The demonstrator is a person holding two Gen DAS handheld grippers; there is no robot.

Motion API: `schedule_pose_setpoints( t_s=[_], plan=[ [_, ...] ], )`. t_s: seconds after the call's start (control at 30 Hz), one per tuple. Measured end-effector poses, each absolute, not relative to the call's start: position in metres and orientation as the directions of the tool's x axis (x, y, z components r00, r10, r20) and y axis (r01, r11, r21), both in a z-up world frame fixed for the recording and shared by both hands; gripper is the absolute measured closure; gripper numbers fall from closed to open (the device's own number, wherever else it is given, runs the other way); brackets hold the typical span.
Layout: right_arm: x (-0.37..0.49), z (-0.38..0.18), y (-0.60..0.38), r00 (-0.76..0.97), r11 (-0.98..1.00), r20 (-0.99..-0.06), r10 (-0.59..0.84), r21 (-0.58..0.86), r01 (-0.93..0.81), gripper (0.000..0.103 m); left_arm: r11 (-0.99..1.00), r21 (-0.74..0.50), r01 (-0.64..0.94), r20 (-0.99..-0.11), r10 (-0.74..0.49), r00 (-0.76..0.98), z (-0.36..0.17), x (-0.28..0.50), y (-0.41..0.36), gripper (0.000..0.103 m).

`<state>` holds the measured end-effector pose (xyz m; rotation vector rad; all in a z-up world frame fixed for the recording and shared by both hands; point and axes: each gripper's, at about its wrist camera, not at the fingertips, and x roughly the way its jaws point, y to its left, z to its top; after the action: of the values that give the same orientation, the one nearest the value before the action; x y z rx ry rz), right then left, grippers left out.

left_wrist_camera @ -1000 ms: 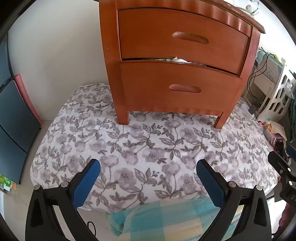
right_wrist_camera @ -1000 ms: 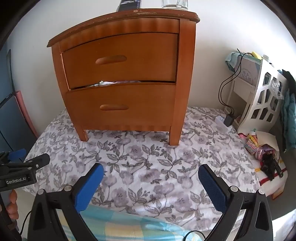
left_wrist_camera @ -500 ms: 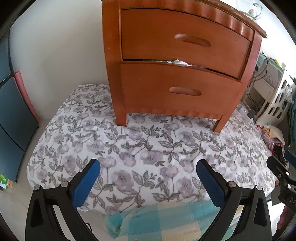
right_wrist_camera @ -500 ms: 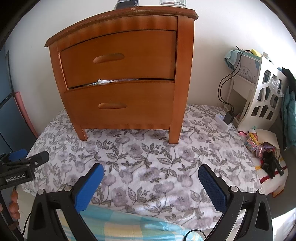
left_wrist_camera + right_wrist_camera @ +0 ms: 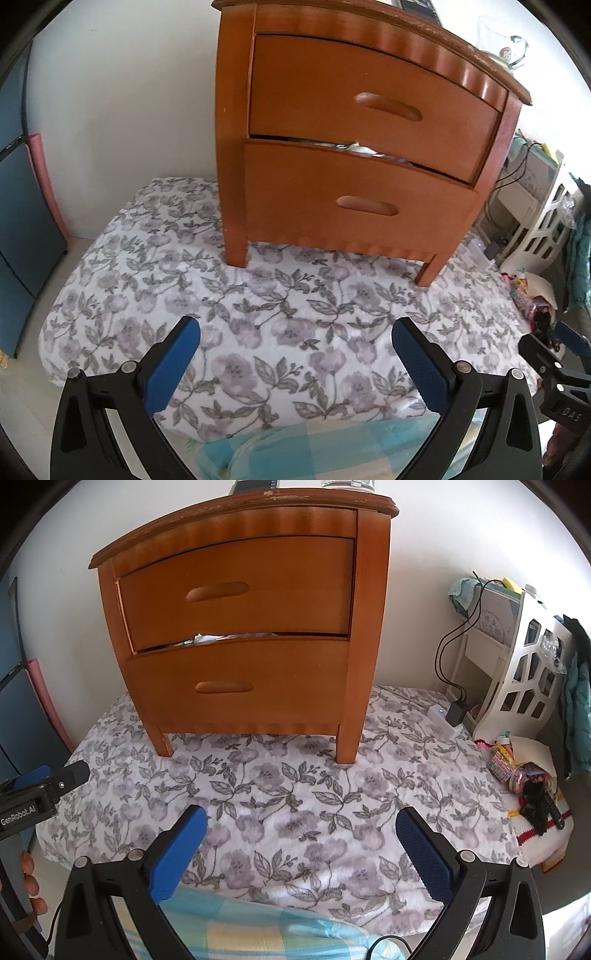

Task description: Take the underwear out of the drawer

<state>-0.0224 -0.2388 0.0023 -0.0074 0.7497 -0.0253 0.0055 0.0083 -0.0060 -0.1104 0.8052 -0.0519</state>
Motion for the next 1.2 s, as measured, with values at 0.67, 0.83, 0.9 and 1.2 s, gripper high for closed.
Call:
schedule_pose_setpoints(
  t_s=[0.67, 0.83, 0.9, 1.2],
  plan=[
    [-0.0226, 0.0026, -0.2375, 0.730, 1.000, -0.683, -0.028, -0.015, 0.023, 0.000, 0.994, -0.095, 0.062, -0.700, -0.111, 0.706, -0.0023, 0.0027, 0.0001, 0.000],
    [-0.0224, 0.0020, -0.2380, 0.729, 1.000, -0.684, -0.027, -0.016, 0.022, 0.000, 0.994, -0.093, 0.057, -0.700, -0.106, 0.706, -0.0025, 0.0027, -0.0001, 0.000],
    [-0.0221, 0.0019, -0.2381, 0.729, 1.000, -0.684, -0.027, -0.016, 0.022, 0.000, 0.994, -0.091, 0.054, -0.702, -0.103, 0.704, -0.0027, 0.0030, 0.0000, 0.000],
    [-0.0248, -0.0009, -0.2375, 0.728, 1.000, -0.685, -0.028, -0.017, 0.022, 0.000, 0.994, -0.090, 0.066, -0.729, -0.111, 0.675, -0.0071, 0.0043, 0.0020, 0.000]
  ],
)
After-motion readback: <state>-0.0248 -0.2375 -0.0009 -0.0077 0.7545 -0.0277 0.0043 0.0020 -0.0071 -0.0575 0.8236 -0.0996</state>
